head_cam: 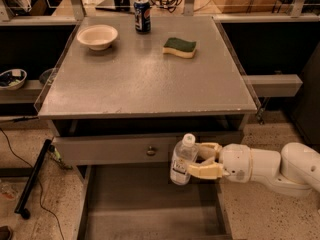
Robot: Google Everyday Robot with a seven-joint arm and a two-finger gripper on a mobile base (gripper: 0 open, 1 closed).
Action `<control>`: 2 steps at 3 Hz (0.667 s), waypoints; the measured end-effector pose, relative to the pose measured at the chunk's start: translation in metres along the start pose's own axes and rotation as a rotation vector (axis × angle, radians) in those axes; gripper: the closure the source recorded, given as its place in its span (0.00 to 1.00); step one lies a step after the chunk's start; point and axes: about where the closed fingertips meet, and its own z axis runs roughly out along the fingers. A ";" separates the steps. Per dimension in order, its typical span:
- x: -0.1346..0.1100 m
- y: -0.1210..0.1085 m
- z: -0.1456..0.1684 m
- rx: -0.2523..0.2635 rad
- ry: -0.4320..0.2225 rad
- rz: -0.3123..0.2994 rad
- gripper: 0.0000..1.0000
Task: Pick blue plastic bottle from middle drawer and place on counter
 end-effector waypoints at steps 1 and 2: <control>-0.019 0.012 -0.018 0.026 -0.002 -0.032 1.00; -0.048 0.020 -0.044 0.077 -0.009 -0.089 1.00</control>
Offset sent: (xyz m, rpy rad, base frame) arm -0.0263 -0.0562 0.0888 -0.0485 -0.1540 -0.1129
